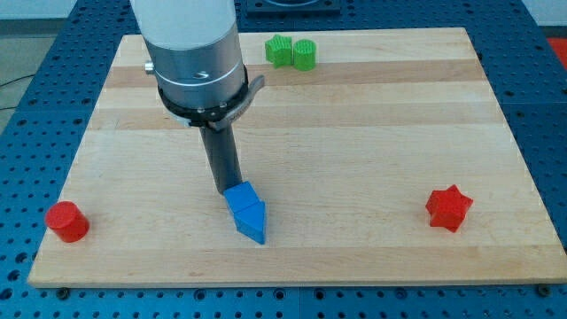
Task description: Push the red star slightly towards the right to the blue cube
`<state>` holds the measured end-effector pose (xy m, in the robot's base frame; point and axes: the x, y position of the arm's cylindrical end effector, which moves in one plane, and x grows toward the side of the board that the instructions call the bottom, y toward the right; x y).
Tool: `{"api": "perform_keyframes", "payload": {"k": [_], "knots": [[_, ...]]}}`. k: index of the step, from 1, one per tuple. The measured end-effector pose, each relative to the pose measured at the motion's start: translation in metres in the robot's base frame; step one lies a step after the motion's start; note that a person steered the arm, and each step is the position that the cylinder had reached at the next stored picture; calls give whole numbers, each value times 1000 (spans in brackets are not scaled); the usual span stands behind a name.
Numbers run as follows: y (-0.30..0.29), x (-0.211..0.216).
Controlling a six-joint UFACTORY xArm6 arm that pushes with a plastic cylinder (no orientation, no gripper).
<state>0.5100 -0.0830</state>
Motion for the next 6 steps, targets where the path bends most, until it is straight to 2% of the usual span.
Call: {"api": "perform_keyframes", "payload": {"k": [1, 2, 4, 5, 6], "knots": [[0, -13], [49, -24], [253, -27], [309, 7], [316, 51]]}}
